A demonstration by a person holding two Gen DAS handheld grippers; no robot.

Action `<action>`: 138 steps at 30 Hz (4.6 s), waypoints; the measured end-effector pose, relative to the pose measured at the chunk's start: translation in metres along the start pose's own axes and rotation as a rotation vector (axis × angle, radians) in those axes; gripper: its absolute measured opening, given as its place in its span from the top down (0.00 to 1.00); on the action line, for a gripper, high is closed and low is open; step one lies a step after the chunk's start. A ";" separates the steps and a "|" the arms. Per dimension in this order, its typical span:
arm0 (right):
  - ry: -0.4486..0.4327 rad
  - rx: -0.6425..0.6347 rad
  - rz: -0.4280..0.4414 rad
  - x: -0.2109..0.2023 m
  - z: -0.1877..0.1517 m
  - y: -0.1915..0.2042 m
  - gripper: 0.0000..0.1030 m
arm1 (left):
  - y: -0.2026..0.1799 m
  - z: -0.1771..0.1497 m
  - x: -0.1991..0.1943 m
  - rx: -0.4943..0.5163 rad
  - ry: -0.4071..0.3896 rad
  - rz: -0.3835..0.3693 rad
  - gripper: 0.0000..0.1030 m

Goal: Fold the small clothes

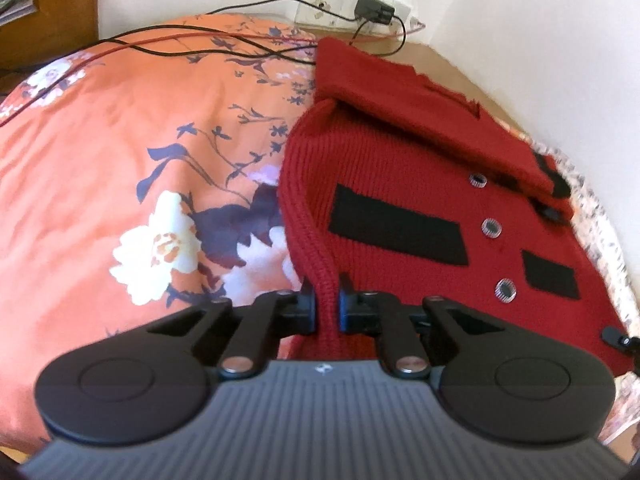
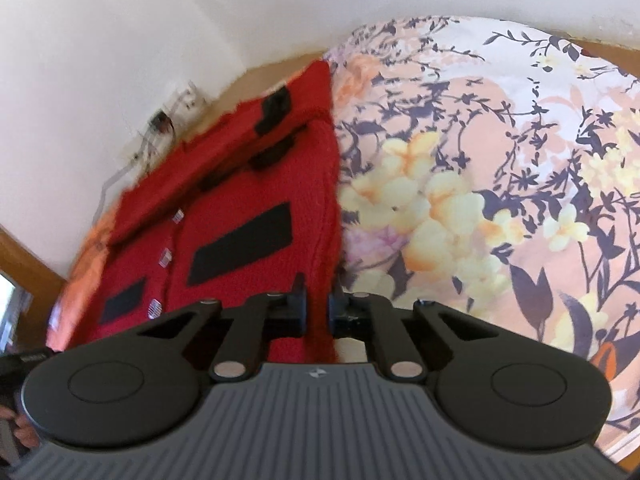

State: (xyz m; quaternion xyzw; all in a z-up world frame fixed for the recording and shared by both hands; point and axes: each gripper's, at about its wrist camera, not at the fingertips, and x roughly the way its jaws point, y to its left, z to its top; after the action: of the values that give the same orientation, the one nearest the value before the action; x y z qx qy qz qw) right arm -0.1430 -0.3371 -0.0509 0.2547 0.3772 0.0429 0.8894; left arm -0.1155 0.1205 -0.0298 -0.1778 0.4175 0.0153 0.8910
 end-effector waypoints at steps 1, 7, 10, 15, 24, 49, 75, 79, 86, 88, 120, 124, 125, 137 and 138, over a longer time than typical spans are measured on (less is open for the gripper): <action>-0.011 0.006 0.011 -0.002 0.001 0.001 0.91 | 0.000 0.002 -0.002 -0.012 -0.007 -0.015 0.89; -0.076 0.031 0.061 -0.009 0.013 0.009 0.92 | -0.011 0.020 -0.015 -0.017 -0.065 -0.056 0.90; -0.105 0.032 0.079 -0.010 0.020 0.015 0.92 | -0.018 0.030 -0.021 0.002 -0.105 -0.067 0.90; -0.135 0.017 0.097 -0.006 0.035 0.029 0.92 | -0.026 0.045 -0.020 0.024 -0.119 -0.093 0.90; -0.195 0.007 0.115 0.001 0.057 0.048 0.92 | -0.024 0.063 -0.021 0.011 -0.153 -0.111 0.90; -0.383 0.053 0.005 0.069 0.161 0.085 0.92 | -0.039 0.196 0.041 -0.010 -0.265 -0.130 0.90; -0.150 -0.131 -0.211 0.236 0.185 0.052 0.91 | -0.045 0.218 0.179 0.037 -0.131 0.062 0.88; -0.130 -0.098 -0.170 0.229 0.191 0.049 0.82 | -0.046 0.217 0.165 0.040 -0.127 0.036 0.87; -0.091 -0.001 -0.055 0.204 0.197 0.045 0.58 | -0.044 0.209 0.145 0.003 -0.110 -0.042 0.71; -0.064 0.013 -0.021 0.201 0.196 0.045 0.57 | -0.045 0.207 0.147 -0.001 -0.089 -0.053 0.71; -0.034 -0.028 -0.045 0.280 0.236 0.067 0.84 | -0.066 0.250 0.204 0.009 -0.118 -0.002 0.69; -0.069 -0.043 -0.030 0.266 0.236 0.068 0.53 | -0.067 0.250 0.192 0.019 -0.145 -0.003 0.57; -0.090 -0.057 -0.038 0.260 0.236 0.069 0.48 | -0.067 0.250 0.189 0.023 -0.147 -0.002 0.57; -0.129 -0.071 -0.065 0.195 0.211 0.053 0.42 | -0.068 0.228 0.153 0.079 -0.112 0.009 0.57; -0.126 -0.067 -0.072 0.193 0.207 0.051 0.42 | -0.068 0.225 0.150 0.081 -0.108 0.009 0.57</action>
State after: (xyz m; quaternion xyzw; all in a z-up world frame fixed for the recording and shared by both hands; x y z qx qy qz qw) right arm 0.1430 -0.3286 -0.0304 0.2132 0.3279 0.0075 0.9203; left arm 0.1601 0.1131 0.0110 -0.1388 0.3700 0.0122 0.9185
